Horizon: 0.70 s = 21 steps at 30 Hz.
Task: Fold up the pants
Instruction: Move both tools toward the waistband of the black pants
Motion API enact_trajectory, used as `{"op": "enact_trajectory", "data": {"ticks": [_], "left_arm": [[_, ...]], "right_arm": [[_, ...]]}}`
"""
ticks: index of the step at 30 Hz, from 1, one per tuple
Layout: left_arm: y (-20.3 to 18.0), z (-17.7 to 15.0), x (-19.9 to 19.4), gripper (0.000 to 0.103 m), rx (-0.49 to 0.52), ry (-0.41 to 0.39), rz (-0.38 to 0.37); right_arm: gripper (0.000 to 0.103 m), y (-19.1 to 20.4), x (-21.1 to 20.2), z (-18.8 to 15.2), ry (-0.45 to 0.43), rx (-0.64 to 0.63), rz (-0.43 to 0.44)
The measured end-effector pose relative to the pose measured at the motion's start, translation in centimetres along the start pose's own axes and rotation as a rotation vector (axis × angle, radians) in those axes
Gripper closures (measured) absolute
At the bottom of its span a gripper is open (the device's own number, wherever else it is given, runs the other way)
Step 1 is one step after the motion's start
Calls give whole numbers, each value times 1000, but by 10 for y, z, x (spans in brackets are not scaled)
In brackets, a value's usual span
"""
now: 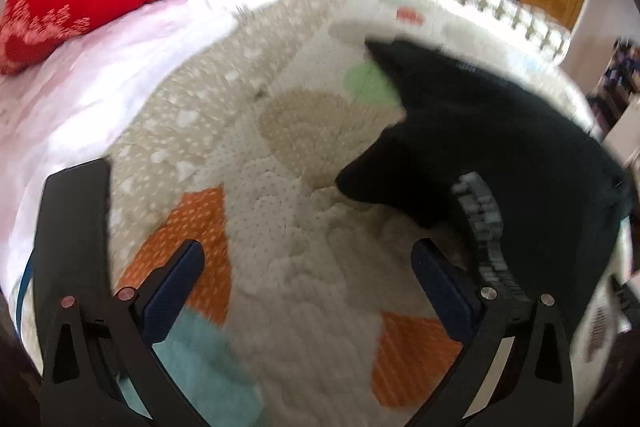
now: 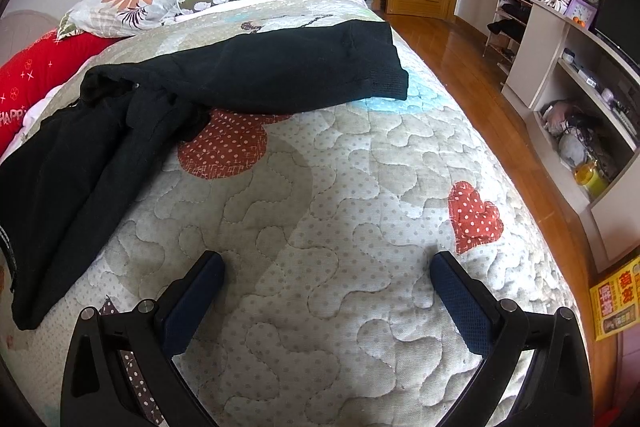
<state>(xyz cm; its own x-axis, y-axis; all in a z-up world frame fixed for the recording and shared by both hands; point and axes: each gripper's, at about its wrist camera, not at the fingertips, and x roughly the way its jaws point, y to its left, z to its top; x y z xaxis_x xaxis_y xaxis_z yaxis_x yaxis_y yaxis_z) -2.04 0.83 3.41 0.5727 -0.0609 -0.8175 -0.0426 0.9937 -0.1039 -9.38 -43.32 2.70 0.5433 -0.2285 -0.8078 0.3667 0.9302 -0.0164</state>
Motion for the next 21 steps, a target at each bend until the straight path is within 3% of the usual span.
{"op": "enact_trajectory", "data": {"ticks": [2,6,12,17,21], "left_arm": [[0,1,-18,0,-24,-14,-19],[-11,2,-38,0,6,-60,-8],[-29,-4,-47,0,38,-111,-34],[-37,-6,-55,0,61,-138,-35],[-42,-4,-54,0,60,-112,-35]], "right_arm": [[0,4,-5,0,14,14,8],[0,14,-32,-2,-44,42,115],[0,55,-58,0,-90,-92,213],[0,73,-63,3,-96,-125,246],[0,80,-64,9,-104,-131,247]]}}
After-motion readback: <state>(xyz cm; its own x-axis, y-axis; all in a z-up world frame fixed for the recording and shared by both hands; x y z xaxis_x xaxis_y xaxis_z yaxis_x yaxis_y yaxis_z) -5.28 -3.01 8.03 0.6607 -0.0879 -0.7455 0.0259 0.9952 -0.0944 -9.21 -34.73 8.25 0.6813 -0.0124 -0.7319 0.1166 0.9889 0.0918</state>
